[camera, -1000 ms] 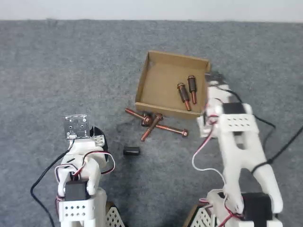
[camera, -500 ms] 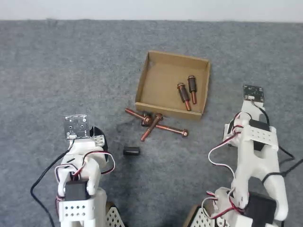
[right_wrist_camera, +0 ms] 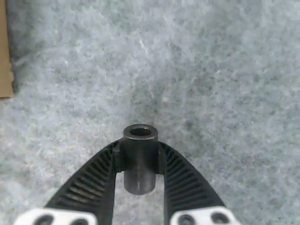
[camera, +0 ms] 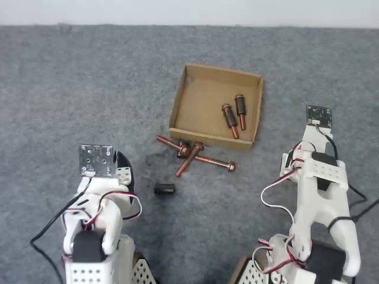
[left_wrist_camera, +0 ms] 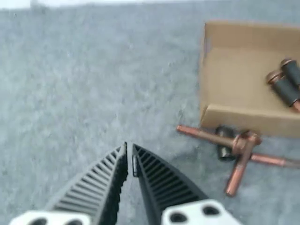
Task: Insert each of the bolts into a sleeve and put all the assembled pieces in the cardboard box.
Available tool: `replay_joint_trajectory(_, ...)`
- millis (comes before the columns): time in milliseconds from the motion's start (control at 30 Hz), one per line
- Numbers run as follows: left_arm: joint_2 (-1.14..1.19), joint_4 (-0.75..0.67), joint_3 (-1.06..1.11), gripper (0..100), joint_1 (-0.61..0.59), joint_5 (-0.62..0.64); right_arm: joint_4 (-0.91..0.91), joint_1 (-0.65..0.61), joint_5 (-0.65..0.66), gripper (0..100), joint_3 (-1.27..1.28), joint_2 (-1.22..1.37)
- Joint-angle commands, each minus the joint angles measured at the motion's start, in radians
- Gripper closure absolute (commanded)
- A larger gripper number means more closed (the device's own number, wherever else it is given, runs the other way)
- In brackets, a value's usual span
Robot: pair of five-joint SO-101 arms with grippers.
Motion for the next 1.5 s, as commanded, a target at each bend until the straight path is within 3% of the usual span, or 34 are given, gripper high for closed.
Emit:
replay_joint_trajectory(0,0.018,0.005,-0.136,99,0.012,-0.018,-0.021,0.012,-0.006,99.2,-0.011,-0.025)
replay_joint_trajectory(400,0.672,0.005,-0.499,99,0.061,-0.015,-0.022,0.012,-0.006,99.2,-0.011,-0.025)
replay_joint_trajectory(667,0.881,-0.005,-0.527,98,0.344,-0.012,-0.022,0.013,-0.006,99.2,-0.011,-0.027)
replay_joint_trajectory(833,0.953,-0.094,-0.521,98,0.491,0.117,-0.022,0.013,-0.006,99.2,-0.011,-0.03)
replay_joint_trajectory(933,1.031,-0.158,-0.524,98,0.535,0.129,-0.022,0.013,-0.006,99.2,-0.011,-0.03)
replay_joint_trajectory(1267,1.363,-0.413,-0.55,98,0.594,0.129,-0.015,0.013,0.011,99.3,-0.011,-0.024)
replay_joint_trajectory(1467,1.547,-0.42,-0.691,98,0.586,0.069,-0.013,0.01,0.061,99.3,-0.011,-0.022)
